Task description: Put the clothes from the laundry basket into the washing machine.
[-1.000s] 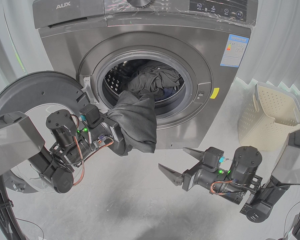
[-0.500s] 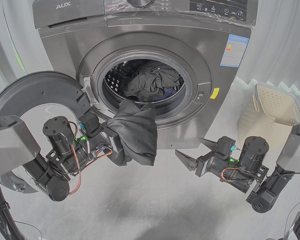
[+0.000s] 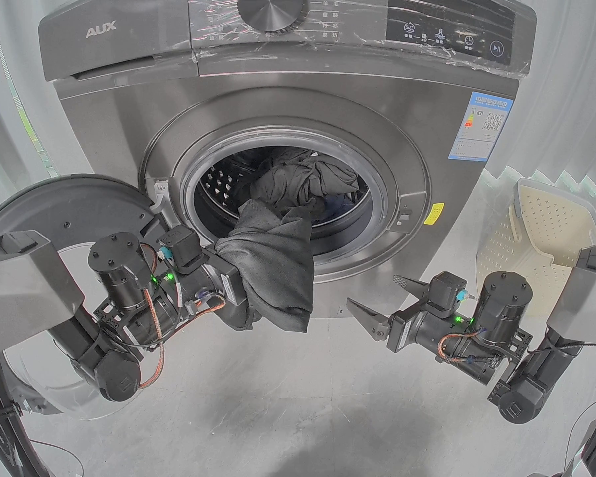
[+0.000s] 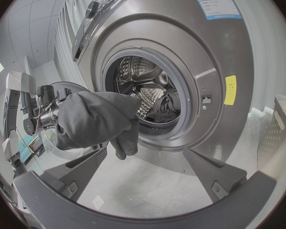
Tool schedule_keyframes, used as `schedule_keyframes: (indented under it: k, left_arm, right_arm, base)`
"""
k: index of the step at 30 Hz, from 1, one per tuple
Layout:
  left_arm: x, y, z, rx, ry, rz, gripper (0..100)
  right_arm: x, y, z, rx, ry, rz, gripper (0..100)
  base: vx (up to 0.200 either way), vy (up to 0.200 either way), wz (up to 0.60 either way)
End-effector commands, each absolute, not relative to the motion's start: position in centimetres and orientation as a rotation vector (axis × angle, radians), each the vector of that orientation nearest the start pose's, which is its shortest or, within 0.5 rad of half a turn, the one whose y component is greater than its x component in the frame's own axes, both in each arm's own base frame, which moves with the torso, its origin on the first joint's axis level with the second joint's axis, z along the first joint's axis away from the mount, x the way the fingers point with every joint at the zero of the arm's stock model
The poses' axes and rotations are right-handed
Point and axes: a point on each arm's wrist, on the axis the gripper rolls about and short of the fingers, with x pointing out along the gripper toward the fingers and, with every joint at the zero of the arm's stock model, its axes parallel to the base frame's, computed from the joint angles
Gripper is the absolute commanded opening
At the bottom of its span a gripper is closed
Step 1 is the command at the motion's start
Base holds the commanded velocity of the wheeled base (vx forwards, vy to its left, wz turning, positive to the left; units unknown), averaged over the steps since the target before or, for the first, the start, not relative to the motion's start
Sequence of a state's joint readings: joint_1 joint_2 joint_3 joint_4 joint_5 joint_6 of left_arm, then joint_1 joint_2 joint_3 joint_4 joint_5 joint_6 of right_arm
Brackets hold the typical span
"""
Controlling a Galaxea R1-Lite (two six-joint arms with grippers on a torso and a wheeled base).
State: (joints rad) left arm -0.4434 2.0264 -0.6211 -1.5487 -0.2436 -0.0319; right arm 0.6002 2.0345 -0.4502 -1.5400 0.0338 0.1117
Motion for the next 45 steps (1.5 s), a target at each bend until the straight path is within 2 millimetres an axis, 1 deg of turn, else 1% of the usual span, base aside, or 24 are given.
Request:
schedule_keyframes:
  k: [1, 3, 8, 11, 14, 17, 18, 20, 21, 22, 24, 27, 30, 31, 32, 33, 34, 37, 39, 40, 41, 42, 43, 45]
  left_arm:
    - [30.2, -15.2, 11.9, -0.04, -0.121, -0.694, 0]
    - [30.2, -15.2, 11.8, -0.034, -0.122, -0.694, 0]
    - [30.2, -15.5, 11.4, -0.024, -0.114, -0.702, 0]
    - [29.8, -16.1, 11.3, -0.023, -0.107, -0.724, 0]
    - [29.7, -16.4, 11.4, -0.025, -0.111, -0.727, 0]
    - [29.5, -16.8, 11.3, -0.025, -0.108, -0.741, 0]
    - [29.4, -17.5, 10.9, -0.025, -0.097, -0.753, 0]
    - [29.7, -18.5, 10.2, -0.032, -0.089, -0.73, 0]
    - [29.8, -18.5, 10.2, -0.035, -0.09, -0.726, 0]
    - [30.8, -19.3, 9.7, -0.054, -0.094, -0.702, 0]
    - [31.4, -20.2, 9.1, -0.058, -0.094, -0.71, 0]
    - [32.1, -21.3, 8.7, -0.069, -0.103, -0.724, 0]
    - [33.6, -22.3, 8.5, -0.085, -0.14, -0.72, 0]
    - [33.8, -22.4, 8.4, -0.089, -0.144, -0.721, 0]
    - [34.7, -23.0, 8.4, -0.108, -0.167, -0.719, 0]
    - [34.7, -23.0, 8.4, -0.108, -0.167, -0.719, 0]
    - [35.8, -23.5, 7.9, -0.135, -0.177, -0.711, 0]
    - [37.5, -23.9, 7.3, -0.153, -0.194, -0.679, 0]
    - [37.9, -23.9, 7.2, -0.154, -0.201, -0.673, 0]
    - [39.3, -23.6, 7.1, -0.156, -0.214, -0.638, 0]
    - [39.8, -23.6, 7.0, -0.156, -0.211, -0.624, 0]
    - [39.8, -23.6, 7.0, -0.156, -0.211, -0.624, 0]
    - [40.8, -24.1, 7.3, -0.161, -0.213, -0.588, 0]
    - [41.8, -24.6, 7.3, -0.166, -0.215, -0.55, 0]
  right_arm:
    - [25.1, 17.7, 8.4, 0.091, 0.098, 0.647, 100]
    - [24.7, 17.8, 8.3, 0.09, 0.111, 0.676, 100]
    - [22.8, 17.6, 7.3, 0.044, 0.174, 0.767, 100]
    - [21.5, 17.7, 6.6, 0.015, 0.218, 0.814, 100]
    - [20.7, 17.8, 7.0, 0.013, 0.213, 0.834, 100]
    - [20.5, 17.8, 7.4, 0.016, 0.199, 0.838, 100]
    - [20.4, 17.8, 7.7, 0.019, 0.189, 0.84, 100]
    - [20.2, 17.8, 7.9, 0.021, 0.179, 0.844, 100]
    - [20.2, 17.8, 7.9, 0.021, 0.18, 0.845, 100]
    - [20.1, 17.7, 8.0, 0.02, 0.181, 0.845, 100]
    - [19.9, 17.6, 8.1, 0.021, 0.177, 0.847, 100]
    - [20.0, 17.8, 8.7, 0.025, 0.151, 0.852, 100]
    - [19.7, 18.0, 8.6, 0.024, 0.154, 0.862, 100]
    - [19.6, 18.0, 8.6, 0.025, 0.156, 0.862, 100]
    - [19.6, 17.9, 8.5, 0.023, 0.161, 0.862, 100]
    - [19.6, 17.9, 8.5, 0.023, 0.161, 0.862, 100]
    - [19.6, 17.9, 8.6, 0.024, 0.158, 0.859, 100]
    - [19.6, 17.9, 8.9, 0.029, 0.143, 0.86, 100]
    - [19.6, 17.9, 9.0, 0.028, 0.139, 0.86, 100]
    - [19.5, 17.9, 9.1, 0.029, 0.136, 0.862, 100]
    - [19.5, 17.9, 9.1, 0.029, 0.134, 0.86, 100]
    - [19.5, 17.9, 9.1, 0.029, 0.134, 0.86, 100]
    - [19.5, 17.9, 9.2, 0.031, 0.135, 0.86, 100]
    - [19.5, 17.9, 9.1, 0.031, 0.135, 0.862, 100]
  base:
    - [0.2, 0.0, 0.0]
    - [0.1, 0.0, 0.0]
    - [0.0, 0.0, 0.0]
    - [0.0, 0.0, 0.0]
    - [0.0, 0.0, 0.0]
    - [0.0, 0.0, 0.0]
    - [0.0, 0.0, 0.0]
    - [0.0, 0.0, 0.0]
    - [0.0, 0.0, 0.0]
    - [0.0, 0.0, 0.0]
    - [0.0, 0.0, 0.0]
    - [0.0, 0.0, 0.0]
    - [0.0, 0.0, 0.0]
    - [0.0, 0.0, 0.0]
    - [0.0, 0.0, 0.0]
    - [0.0, 0.0, 0.0]
    - [0.0, 0.0, 0.0]
    - [0.0, 0.0, 0.0]
    - [0.0, 0.0, 0.0]
    - [0.0, 0.0, 0.0]
    - [0.0, 0.0, 0.0]
    - [0.0, 0.0, 0.0]
    - [0.0, 0.0, 0.0]
    - [0.0, 0.0, 0.0]
